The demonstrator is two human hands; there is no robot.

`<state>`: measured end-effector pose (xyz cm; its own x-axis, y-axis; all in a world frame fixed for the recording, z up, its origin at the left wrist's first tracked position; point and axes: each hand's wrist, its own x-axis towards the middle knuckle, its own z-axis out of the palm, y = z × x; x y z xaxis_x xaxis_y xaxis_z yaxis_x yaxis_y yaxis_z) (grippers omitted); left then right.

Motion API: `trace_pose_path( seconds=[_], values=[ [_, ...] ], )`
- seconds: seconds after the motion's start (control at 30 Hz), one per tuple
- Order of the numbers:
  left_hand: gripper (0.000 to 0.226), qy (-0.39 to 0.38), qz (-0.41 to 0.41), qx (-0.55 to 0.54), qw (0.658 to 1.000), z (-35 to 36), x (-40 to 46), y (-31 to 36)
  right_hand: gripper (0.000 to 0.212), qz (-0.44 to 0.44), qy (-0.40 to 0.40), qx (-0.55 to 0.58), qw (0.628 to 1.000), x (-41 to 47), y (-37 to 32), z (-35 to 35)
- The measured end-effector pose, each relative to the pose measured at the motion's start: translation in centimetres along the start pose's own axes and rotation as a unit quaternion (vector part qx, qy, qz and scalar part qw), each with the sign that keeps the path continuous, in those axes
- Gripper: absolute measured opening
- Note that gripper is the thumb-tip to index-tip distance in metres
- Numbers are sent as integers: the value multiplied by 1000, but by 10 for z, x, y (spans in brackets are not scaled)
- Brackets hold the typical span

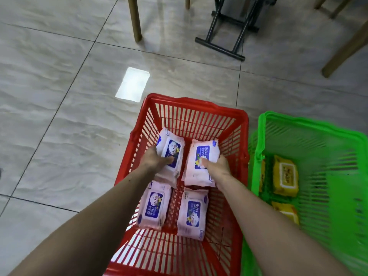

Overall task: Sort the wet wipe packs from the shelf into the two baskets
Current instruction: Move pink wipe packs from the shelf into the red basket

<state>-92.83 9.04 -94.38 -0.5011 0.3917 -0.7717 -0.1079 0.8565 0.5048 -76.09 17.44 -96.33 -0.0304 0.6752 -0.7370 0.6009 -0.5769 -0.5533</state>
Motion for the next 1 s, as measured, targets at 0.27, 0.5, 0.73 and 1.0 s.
trace_pose_path(
  seconds=[0.27, 0.5, 0.73, 1.0],
  values=[
    [30, 106, 145, 370, 912, -1, 3, -26, 55, -71, 29, -258, 963, -13, 12, -4],
    [32, 95, 158, 455, 872, -25, -80, 17, 52, -131, -9, -350, 927, -93, -31, -48],
    [25, 88, 196, 484, 848, -79, -218, 115, 44, -187, -8, -390, 901, -228, -117, -136],
    [27, 65, 301, 526, 793, -130, -399, 256, 40, -208, 45, -415, 885, -391, -210, -256]
  ],
)
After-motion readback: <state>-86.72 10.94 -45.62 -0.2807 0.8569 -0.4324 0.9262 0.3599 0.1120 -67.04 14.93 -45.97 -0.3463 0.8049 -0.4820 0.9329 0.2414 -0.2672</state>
